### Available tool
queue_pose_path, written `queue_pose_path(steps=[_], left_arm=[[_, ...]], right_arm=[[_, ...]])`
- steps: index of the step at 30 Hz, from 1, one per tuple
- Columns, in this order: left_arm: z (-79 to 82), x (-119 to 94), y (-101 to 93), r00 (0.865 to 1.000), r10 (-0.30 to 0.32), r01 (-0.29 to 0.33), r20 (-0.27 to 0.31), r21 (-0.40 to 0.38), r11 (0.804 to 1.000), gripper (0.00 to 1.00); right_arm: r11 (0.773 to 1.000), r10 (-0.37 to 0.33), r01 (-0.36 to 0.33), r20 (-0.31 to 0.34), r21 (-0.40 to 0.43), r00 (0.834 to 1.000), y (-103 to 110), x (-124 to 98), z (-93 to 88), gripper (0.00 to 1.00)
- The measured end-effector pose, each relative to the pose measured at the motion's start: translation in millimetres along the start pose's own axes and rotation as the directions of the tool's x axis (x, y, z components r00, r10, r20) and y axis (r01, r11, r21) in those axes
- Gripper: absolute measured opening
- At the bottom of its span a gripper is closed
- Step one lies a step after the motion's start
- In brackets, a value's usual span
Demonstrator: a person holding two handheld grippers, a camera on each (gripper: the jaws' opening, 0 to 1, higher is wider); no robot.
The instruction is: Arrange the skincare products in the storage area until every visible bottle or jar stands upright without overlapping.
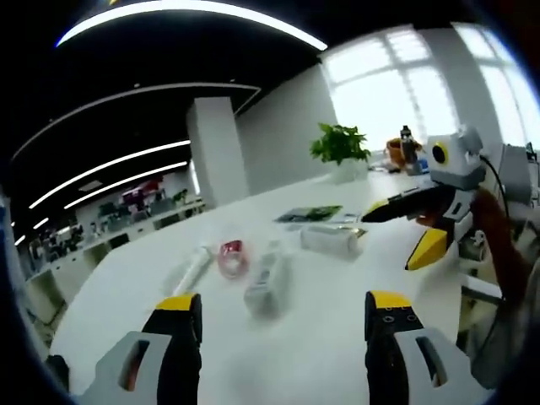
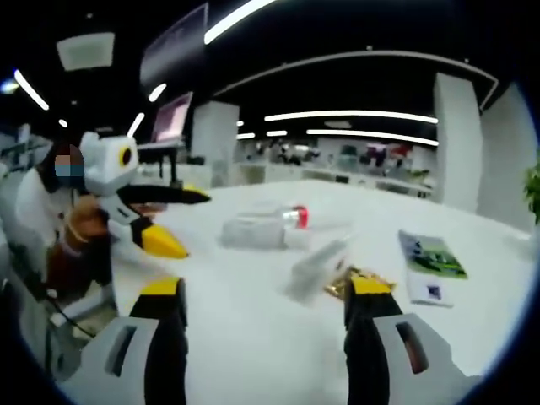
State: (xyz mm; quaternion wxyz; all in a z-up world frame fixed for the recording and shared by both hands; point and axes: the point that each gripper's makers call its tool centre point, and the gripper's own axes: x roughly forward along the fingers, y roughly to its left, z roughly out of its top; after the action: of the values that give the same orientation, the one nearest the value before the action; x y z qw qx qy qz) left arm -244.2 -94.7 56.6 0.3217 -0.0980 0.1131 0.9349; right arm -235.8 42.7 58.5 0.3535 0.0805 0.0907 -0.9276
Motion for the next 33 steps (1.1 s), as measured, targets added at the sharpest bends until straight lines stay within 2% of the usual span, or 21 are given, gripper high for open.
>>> queue_pose_path(steps=[5, 10, 15, 20, 22, 24, 27, 33], left_arm=[[3.1, 4.6, -2.7, 1.0, -0.026, 0.026, -0.014, 0.002, 1.0, 0.81], [16.7, 7.0, -7.7, 0.999, -0.053, 0.053, -0.013, 0.043, 0.998, 0.81], [25.7, 9.6, -11.7, 0.996, -0.081, 0.083, -0.025, 0.073, 0.994, 0.81], [27.4, 17.5, -11.2, 0.994, -0.089, 0.095, -0.057, 0.107, 0.99, 0.81], [31.1, 20.6, -14.1, 0.992, -0.117, 0.12, -0.047, 0.07, 0.99, 0.81], [34.1, 22.6, -15.3, 0.989, -0.141, 0.143, -0.048, 0.04, 0.989, 0.82], [39.0, 25.5, -11.2, 0.989, -0.14, 0.142, -0.049, 0.039, 0.989, 0.82], [49.9, 32.0, 5.5, 0.992, -0.11, 0.112, -0.056, 0.033, 0.993, 0.82]], right_arm=[[1.0, 0.011, -0.011, -0.024, -0.029, 1.0, -3.6, 3.5, 2.9, 0.75], [0.997, 0.001, -0.006, -0.06, -0.083, 0.998, -12.0, 5.2, 5.4, 0.76], [0.992, 0.026, -0.038, -0.102, -0.123, 0.994, -12.3, 9.1, 5.2, 0.79], [0.99, 0.063, -0.078, -0.124, -0.117, 0.99, -9.8, 17.3, 3.3, 0.79], [0.99, 0.084, -0.098, -0.134, -0.099, 0.987, -6.9, 20.4, 2.0, 0.79], [0.99, 0.105, -0.115, -0.121, -0.08, 0.987, -3.4, 23.0, 4.5, 0.79], [0.99, 0.126, -0.132, -0.105, -0.052, 0.986, -2.7, 26.9, 10.6, 0.78], [0.994, 0.097, -0.101, -0.082, -0.044, 0.992, -16.7, 31.5, 25.3, 0.75]])
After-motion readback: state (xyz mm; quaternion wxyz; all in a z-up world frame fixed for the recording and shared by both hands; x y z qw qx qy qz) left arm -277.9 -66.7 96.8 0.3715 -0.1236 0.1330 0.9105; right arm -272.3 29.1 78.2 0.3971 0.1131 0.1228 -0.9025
